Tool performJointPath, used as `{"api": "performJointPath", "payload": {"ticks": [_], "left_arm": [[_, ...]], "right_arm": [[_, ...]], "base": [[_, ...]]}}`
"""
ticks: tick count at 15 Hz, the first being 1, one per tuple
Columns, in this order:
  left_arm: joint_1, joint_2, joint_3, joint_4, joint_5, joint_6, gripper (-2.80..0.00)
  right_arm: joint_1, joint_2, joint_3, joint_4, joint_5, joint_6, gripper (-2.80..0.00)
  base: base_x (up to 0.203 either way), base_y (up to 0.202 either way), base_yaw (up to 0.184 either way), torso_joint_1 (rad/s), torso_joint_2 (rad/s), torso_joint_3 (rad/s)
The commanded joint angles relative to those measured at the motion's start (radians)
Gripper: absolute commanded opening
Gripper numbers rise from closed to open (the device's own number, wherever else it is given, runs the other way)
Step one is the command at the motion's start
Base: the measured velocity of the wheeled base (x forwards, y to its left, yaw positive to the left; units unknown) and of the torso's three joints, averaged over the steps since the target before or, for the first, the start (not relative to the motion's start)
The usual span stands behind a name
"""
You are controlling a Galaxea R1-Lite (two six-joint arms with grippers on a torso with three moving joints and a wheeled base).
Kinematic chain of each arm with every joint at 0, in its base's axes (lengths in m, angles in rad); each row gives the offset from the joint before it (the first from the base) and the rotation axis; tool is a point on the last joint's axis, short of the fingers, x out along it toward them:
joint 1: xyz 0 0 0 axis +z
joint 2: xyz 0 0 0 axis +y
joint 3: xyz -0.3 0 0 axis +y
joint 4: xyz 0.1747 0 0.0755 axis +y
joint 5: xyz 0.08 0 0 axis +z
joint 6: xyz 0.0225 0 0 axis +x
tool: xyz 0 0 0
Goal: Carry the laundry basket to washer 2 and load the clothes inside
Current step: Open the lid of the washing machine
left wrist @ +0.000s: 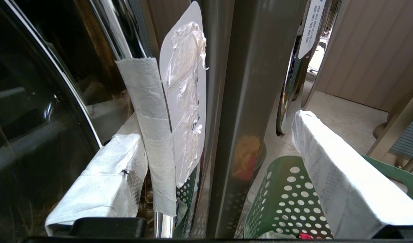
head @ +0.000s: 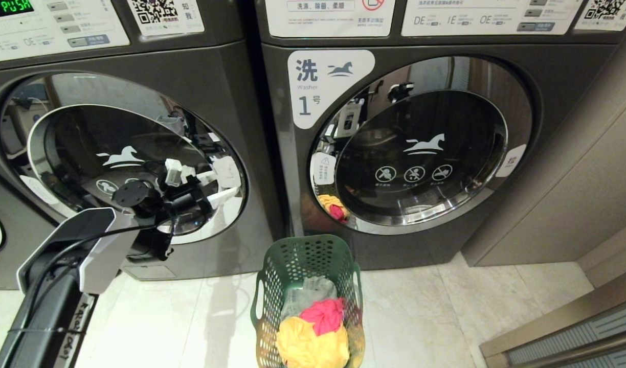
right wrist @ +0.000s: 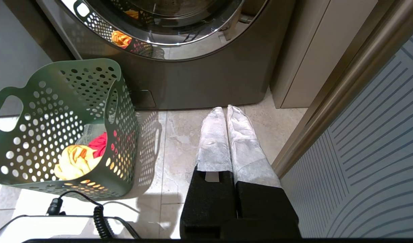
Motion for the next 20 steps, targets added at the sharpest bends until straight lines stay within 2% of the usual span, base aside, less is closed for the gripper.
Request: {"api": "performJointPath", "payload": {"ticks": [1, 5, 11, 14, 16, 20], "left_arm": [[-0.015, 0.005, -0.007, -0.008, -0.011, -0.002, 0.0], [-0.056, 0.019, -0.019, -0.008, -0.013, 0.001, 0.0], [-0.063, 0.0, -0.015, -0.008, -0.085, -0.002, 0.0], [-0.07, -0.021, -0.008, -0.008, -0.089, -0.002, 0.0], [-0.072, -0.04, 0.04, -0.008, -0.089, 0.006, 0.0], [-0.072, -0.111, 0.21, -0.008, -0.1, 0.074, 0.0]], "right_arm": [[0.0, 0.002, 0.0, 0.0, 0.0, 0.0, -2.8], [0.0, 0.0, 0.0, 0.0, 0.0, 0.0, -2.8], [0.0, 0.001, 0.0, 0.0, 0.0, 0.0, -2.8], [0.0, 0.0, 0.0, 0.0, 0.0, 0.0, -2.8], [0.0, 0.001, 0.0, 0.0, 0.0, 0.0, -2.8], [0.0, 0.0, 0.0, 0.0, 0.0, 0.0, -2.8]], "base": [[0.0, 0.0, 0.0, 0.0, 0.0, 0.0], [0.0, 0.0, 0.0, 0.0, 0.0, 0.0], [0.0, 0.0, 0.0, 0.0, 0.0, 0.0], [0.0, 0.0, 0.0, 0.0, 0.0, 0.0], [0.0, 0.0, 0.0, 0.0, 0.0, 0.0], [0.0, 0.0, 0.0, 0.0, 0.0, 0.0]]}}
